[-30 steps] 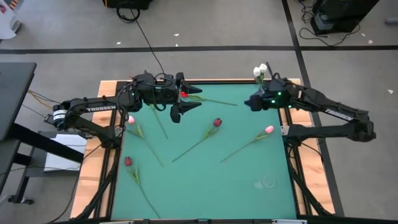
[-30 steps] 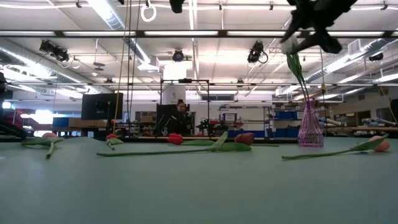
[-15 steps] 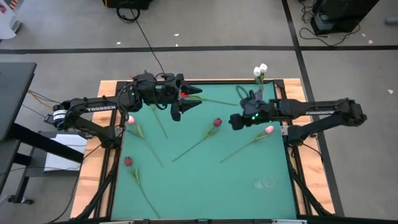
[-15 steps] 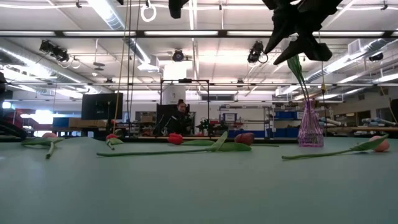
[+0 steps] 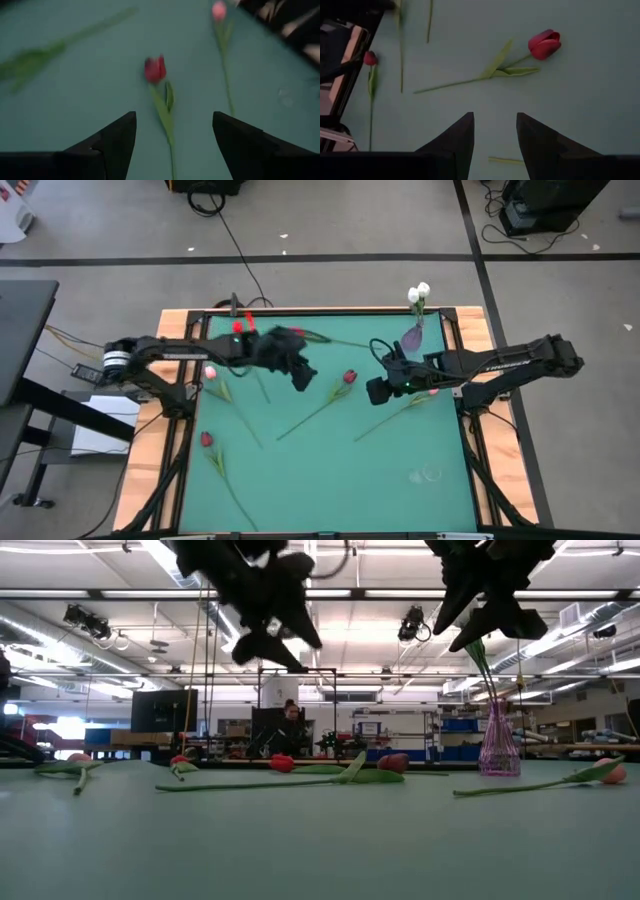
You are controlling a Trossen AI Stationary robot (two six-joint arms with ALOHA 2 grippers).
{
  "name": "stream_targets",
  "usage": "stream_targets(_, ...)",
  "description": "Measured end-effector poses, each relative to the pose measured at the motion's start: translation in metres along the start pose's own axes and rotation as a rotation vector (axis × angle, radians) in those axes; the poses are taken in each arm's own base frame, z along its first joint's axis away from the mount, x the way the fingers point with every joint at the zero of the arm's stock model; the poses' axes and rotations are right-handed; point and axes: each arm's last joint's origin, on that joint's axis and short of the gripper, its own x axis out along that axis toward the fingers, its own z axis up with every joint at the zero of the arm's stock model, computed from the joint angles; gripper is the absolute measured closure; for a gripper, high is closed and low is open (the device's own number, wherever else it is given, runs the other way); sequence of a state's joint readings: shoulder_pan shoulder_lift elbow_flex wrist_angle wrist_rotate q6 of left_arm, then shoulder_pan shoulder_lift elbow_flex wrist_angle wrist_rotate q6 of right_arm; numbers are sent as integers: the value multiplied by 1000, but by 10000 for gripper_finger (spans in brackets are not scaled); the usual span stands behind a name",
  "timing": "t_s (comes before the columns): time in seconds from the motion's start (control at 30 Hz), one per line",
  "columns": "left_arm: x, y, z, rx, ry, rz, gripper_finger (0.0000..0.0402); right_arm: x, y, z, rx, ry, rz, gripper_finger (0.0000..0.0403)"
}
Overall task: Sort flowers into vase by color
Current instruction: Put the top dark red flower into the violet vase
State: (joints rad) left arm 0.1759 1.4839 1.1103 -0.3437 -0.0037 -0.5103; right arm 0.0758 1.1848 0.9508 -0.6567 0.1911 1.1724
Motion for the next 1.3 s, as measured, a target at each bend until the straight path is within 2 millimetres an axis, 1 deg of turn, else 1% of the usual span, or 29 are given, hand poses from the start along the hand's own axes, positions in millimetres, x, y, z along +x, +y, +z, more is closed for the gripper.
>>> stream_targets(0.13, 33, -9, -19, 32, 94, 9, 134, 0, 0, 0, -28, 2, -2, 248)
stream_targets(0.27, 68, -16, -43, 50, 181, 22, 134, 0, -2, -1, -58, 17, -16, 247)
stream_targets(0.43, 100, -15, -67, 13, 264, 59, 134, -6, -7, -2, -83, 27, -37, 247)
stream_targets(0.5, 109, -13, -71, 2, 267, 62, 134, -10, -9, -2, -88, 31, -45, 247)
stream_targets(0.63, 120, -9, -78, -5, 275, 96, 134, -19, -14, -2, -110, 35, -52, 247)
stream_targets(0.83, 126, -9, -78, 0, 218, 136, 134, -31, -19, -2, -113, 28, -52, 247)
stream_targets(0.9, 126, -9, -79, 35, 175, 200, 136, -34, -21, -2, -113, 25, -50, 247)
stream_targets(0.97, 125, -10, -82, 113, 145, 279, 144, -36, -22, -2, -112, 22, -46, 247)
stream_targets(1.03, 126, -13, -85, 174, 121, 312, 156, -37, -23, -2, -112, 24, -48, 247)
stream_targets(1.3, 128, -23, -89, 261, 105, 273, 197, -38, -23, -2, -112, 24, -48, 247)
